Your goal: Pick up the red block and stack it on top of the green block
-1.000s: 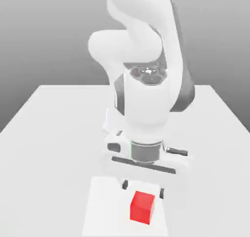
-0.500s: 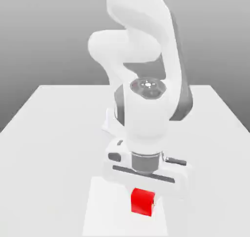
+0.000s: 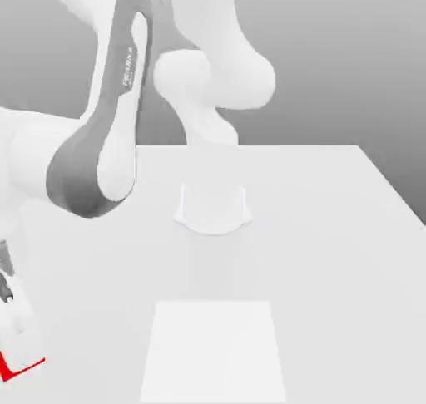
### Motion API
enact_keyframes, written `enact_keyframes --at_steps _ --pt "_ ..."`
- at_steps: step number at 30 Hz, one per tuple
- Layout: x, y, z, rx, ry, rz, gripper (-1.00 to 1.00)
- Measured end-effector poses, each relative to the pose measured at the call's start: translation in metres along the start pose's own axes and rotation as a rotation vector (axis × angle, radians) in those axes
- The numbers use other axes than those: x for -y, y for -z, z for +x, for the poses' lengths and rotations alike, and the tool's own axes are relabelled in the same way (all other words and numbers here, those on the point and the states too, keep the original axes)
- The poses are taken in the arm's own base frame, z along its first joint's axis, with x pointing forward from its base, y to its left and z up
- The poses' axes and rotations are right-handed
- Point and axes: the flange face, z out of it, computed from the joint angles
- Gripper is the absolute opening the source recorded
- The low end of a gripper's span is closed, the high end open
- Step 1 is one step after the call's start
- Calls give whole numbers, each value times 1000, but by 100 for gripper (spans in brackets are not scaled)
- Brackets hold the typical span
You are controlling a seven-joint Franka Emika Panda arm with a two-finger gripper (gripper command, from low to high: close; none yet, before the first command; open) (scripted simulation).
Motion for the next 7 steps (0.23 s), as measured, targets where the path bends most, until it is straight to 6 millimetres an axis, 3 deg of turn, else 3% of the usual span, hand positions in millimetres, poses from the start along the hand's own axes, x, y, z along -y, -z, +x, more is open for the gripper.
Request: enact_keyframes --at_steps 2,3,7 --pt "1 -26 20 -3 -31 0 -100" --pt "0 -42 23 -4 -37 0 100" --pt "0 -42 23 -4 -37 0 100"
